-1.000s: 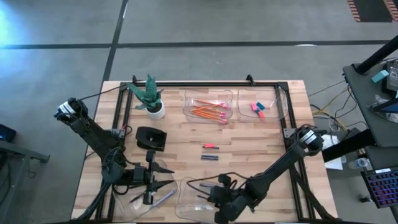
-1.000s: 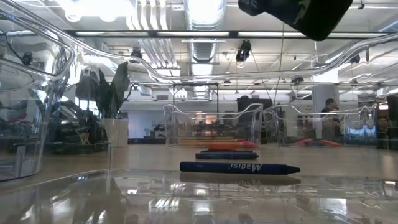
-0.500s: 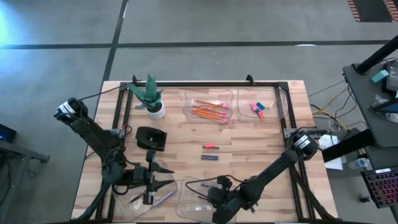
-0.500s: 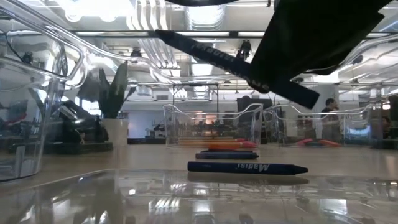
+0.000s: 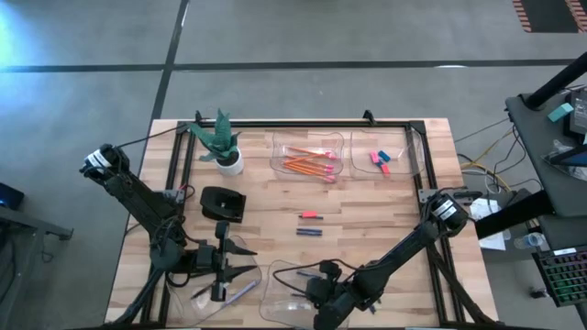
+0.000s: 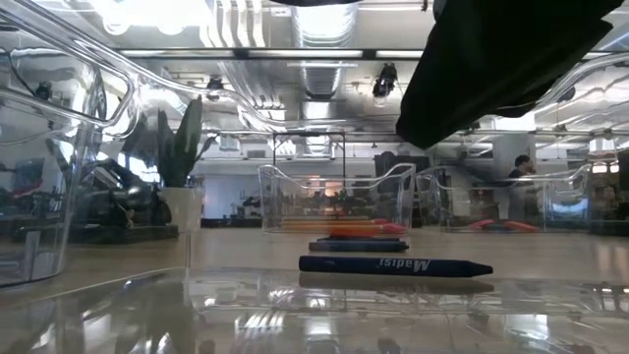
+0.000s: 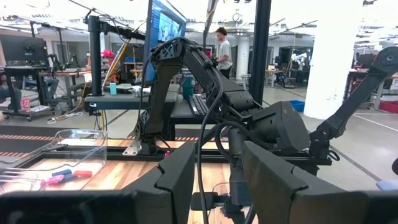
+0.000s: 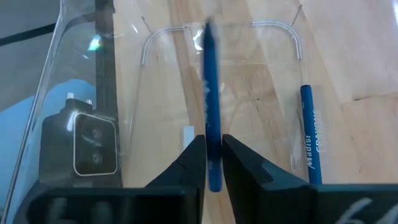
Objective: Sort crayons/erasers/pens/pencils in bins
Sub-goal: Put the blue crayon into the bottom right transparent bin
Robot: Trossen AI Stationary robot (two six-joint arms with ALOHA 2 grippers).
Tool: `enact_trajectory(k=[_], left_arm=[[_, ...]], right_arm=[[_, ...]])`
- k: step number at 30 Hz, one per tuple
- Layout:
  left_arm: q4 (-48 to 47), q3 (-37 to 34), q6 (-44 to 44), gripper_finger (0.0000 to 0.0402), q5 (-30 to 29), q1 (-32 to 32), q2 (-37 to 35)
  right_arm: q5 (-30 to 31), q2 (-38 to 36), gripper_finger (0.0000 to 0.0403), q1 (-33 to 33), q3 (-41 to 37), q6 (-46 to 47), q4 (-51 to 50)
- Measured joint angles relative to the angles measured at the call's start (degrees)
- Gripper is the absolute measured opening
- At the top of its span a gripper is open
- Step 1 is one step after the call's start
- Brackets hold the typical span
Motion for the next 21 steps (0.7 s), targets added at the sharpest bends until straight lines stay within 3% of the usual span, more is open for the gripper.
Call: enact_trajectory(k=[7,14,21], left_arm=[[0.0,0.0,0.0,0.0121,0.0,0.0,0.0],[0.0,0.0,0.0,0.0121,0.0,0.0,0.0],[0.0,0.0,0.1,0.0121,0.0,0.0,0.0]], right_arm=[[0.0,-0.4,0.0092,0.0,0.0,-1.1,-0.1],[0.9,-9.1,0.0100,-1.4,0.0,-5.1,-5.4],[12.2,-14.7,0.0097,-4.6,0.0,-9.4,-15.2]])
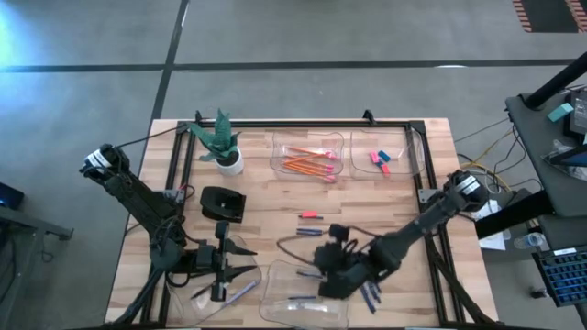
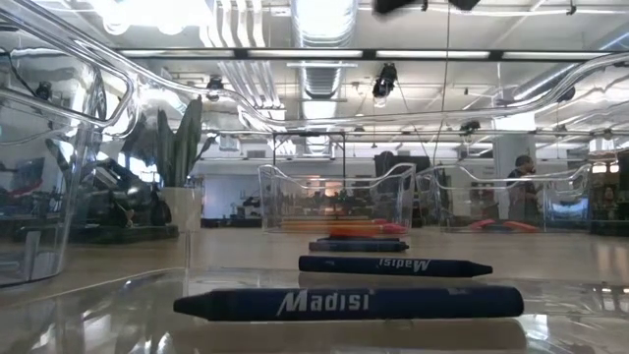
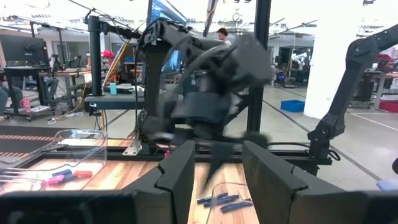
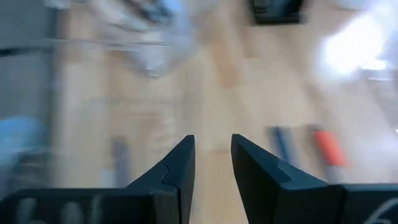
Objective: Sort crayons/erasers/pens/pencils in bins
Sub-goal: Put the blue crayon into the bottom right transparent bin
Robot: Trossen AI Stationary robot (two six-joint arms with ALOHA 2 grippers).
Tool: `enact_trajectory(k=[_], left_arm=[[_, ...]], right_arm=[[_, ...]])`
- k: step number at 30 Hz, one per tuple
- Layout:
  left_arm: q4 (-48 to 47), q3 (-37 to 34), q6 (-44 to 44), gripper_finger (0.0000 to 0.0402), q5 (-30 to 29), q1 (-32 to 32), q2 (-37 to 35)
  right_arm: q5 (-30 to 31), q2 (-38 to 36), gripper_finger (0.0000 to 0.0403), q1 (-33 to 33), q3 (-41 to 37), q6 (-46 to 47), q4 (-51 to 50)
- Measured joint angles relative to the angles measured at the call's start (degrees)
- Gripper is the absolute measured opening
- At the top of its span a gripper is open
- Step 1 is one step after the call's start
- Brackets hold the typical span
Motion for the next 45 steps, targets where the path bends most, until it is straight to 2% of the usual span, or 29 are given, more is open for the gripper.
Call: enact_trajectory(k=[5,11,14,22,30,35,39,45], left_arm=[[0.0,0.0,0.0,0.0121,0.0,0.0,0.0],[-0.1,0.0,0.0,0.0121,0.0,0.0,0.0],[-0.1,0.0,0.0,0.0121,0.0,0.0,0.0],[-0.1,0.0,0.1,0.0121,0.0,0.0,0.0],[-0.2,0.0,0.1,0.0121,0.0,0.0,0.0],[-0.2,0.0,0.1,0.0121,0.0,0.0,0.0],[-0.2,0.0,0.1,0.0121,0.0,0.0,0.0],[-0.2,0.0,0.1,0.0121,0.0,0.0,0.0]], right_arm=[[-1.7,0.2,0.0106,-5.0,-2.2,0.8,-6.0],[-13.9,0.2,0.0121,-11.3,-6.7,-1.0,-6.1],[-16.6,0.2,0.0124,-13.9,-8.4,-2.9,-6.0],[-20.9,0.2,0.0125,-20.6,-14.3,-9.7,-4.8],[-21.1,0.2,0.0115,-24.4,-18.5,-19.0,2.7],[-21.7,0.2,0.0111,-27.0,-22.1,-19.5,7.4],[-25.4,0.2,0.0112,-28.5,-25.1,-19.4,13.5],[-25.8,0.2,0.0106,-29.7,-28.4,-18.3,19.2]])
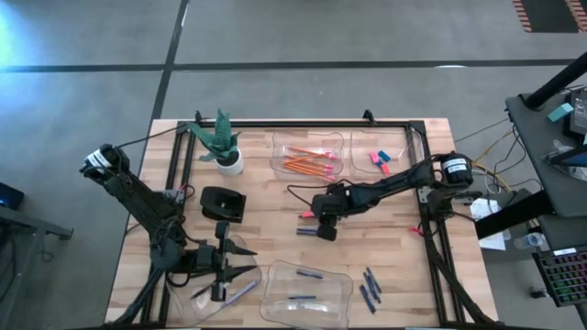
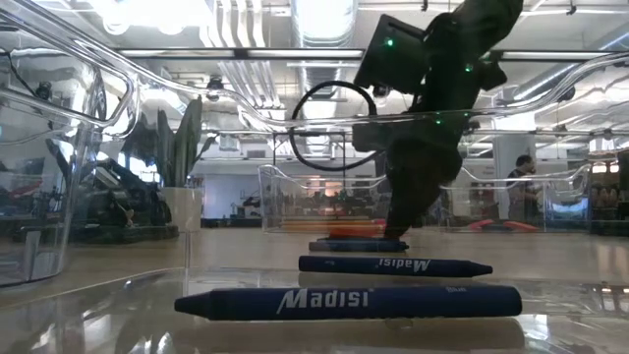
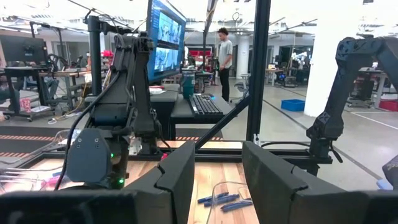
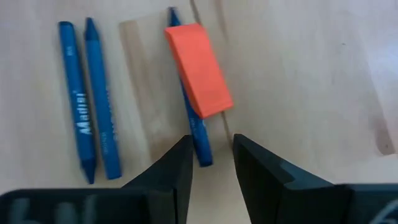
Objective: Sort crayons/erasers/pens/pencils in bins
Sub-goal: Put the blue crayon into the bottom right transparent bin
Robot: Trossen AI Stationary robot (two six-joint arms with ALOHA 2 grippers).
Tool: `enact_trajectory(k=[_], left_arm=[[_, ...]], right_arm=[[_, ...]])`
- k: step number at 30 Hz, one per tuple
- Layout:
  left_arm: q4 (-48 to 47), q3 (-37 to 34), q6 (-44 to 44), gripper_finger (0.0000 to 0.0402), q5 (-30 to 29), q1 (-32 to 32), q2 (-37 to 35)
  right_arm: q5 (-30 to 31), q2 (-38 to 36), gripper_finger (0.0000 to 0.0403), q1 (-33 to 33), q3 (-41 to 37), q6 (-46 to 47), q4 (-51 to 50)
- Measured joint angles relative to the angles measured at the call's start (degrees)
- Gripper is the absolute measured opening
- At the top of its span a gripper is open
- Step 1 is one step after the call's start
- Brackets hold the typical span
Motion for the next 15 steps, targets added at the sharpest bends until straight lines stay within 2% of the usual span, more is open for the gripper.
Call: enact_trajectory(k=[6,15], left_arm=[[0.0,0.0,0.1,0.0121,0.0,0.0,0.0],[0.0,0.0,0.1,0.0121,0.0,0.0,0.0]], right_arm=[[0.2,0.7,0.0089,0.1,-0.7,-0.2,1.2],[0.0,1.2,0.0039,0.2,-0.7,-0.6,1.5]])
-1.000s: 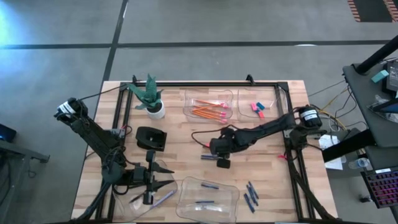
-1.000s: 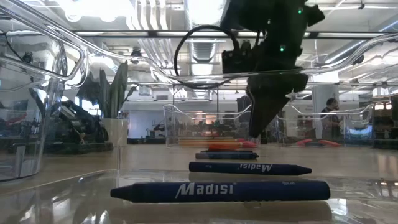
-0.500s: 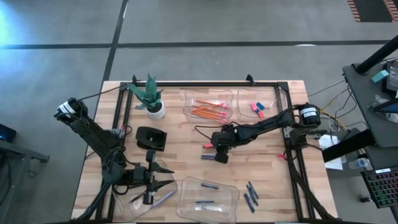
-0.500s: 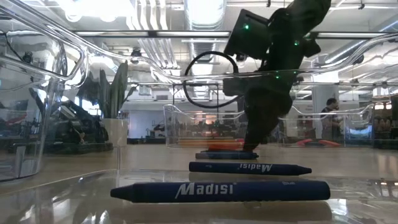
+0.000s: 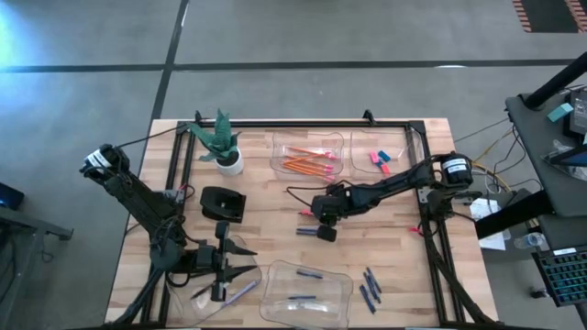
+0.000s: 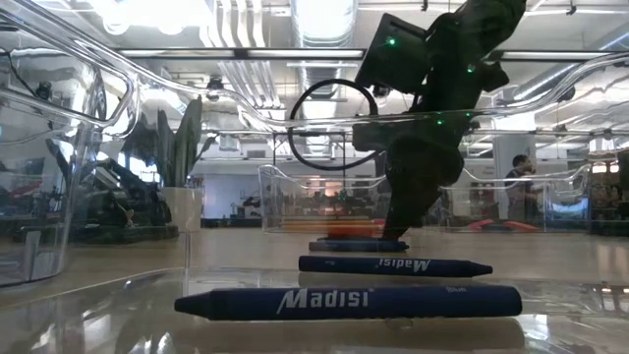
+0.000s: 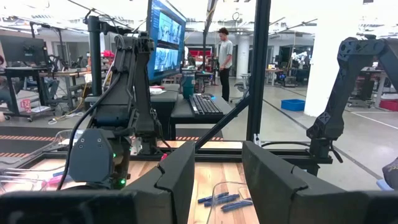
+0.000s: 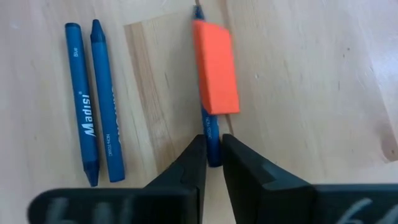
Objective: Sort crayons/erasers/pens/pencils in bins
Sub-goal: Put the blue crayon into the bottom right transparent bin
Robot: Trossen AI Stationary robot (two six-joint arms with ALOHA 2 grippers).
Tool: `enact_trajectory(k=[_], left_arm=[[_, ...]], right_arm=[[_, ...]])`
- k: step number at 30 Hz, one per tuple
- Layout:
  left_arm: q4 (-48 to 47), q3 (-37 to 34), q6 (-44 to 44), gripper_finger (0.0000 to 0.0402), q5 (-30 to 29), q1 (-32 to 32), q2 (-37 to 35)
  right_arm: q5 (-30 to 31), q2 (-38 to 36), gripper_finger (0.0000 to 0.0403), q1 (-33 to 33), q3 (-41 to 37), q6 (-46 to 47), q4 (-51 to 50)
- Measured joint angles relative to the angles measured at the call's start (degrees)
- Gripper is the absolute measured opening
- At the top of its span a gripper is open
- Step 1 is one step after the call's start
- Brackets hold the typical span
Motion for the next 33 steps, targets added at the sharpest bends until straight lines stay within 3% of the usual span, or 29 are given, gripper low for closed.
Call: enact_trajectory(k=[12,27,33], left_arm=[[0.0,0.0,0.0,0.0121,0.0,0.0,0.0],[-0.2,0.0,0.0,0.0121,0.0,0.0,0.0],[-0.2,0.0,0.0,0.0121,0.0,0.0,0.0]], right_arm=[[-0.2,0.2,0.0029,1.5,2.1,-0.6,-1.5],[-1.7,0.1,0.0029,3.2,14.2,-4.9,-2.7],[-1.2,0.0,0.0028,7.4,20.9,-5.1,-6.8]])
